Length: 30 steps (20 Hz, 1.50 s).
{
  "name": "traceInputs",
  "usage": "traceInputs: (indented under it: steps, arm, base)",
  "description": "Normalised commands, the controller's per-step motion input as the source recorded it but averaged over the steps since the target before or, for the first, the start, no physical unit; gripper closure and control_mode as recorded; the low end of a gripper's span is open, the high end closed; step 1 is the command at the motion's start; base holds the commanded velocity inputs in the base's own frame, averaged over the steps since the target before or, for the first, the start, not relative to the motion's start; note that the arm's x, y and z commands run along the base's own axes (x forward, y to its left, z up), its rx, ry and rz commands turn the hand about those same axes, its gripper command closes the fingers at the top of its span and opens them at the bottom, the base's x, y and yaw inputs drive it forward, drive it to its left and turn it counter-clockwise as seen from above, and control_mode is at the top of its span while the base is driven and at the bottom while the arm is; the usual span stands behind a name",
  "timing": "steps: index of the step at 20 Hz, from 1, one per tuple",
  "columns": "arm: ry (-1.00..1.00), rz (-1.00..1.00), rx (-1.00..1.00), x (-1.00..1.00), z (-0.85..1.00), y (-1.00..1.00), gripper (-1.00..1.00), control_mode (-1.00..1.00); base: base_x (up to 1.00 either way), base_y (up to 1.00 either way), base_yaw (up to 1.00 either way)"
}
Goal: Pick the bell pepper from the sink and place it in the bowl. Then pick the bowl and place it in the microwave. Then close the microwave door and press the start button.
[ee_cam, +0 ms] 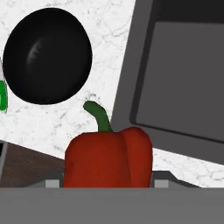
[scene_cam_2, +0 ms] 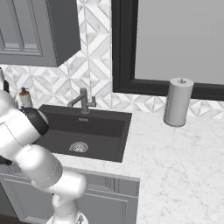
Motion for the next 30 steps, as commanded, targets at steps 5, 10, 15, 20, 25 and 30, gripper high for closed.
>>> traceInputs:
  steps: [5, 10, 15, 20, 25, 30]
  arm:
    - [0.00, 0.00, 0.00, 0.04, -0.09, 0.67, 1.00, -1.00]
    - [0.00, 0.00, 0.00, 0.17, -0.09, 0.55, 1.00, -1.00]
    - [0.00, 0.00, -0.07, 0.07, -0.07, 0.66, 1.00, -1.00]
    - [0.00, 0.00, -0.06, 0.12, -0.02, 0.30, 1.00, -1.00]
    - [0.07, 0.00, -0.03, 0.16, -0.02, 0.15, 1.00, -1.00]
    - [0.00, 0.00, -0.01, 0.20, -0.35, 0.01, 1.00, -1.00]
  base:
    - [0.00, 0.00, 0.00]
    - [0.00, 0.00, 0.00]
    - [0.00, 0.00, 0.00]
    - [0.00, 0.00, 0.00]
    - [0.00, 0.00, 0.00]
    - [0.00, 0.00, 0.00]
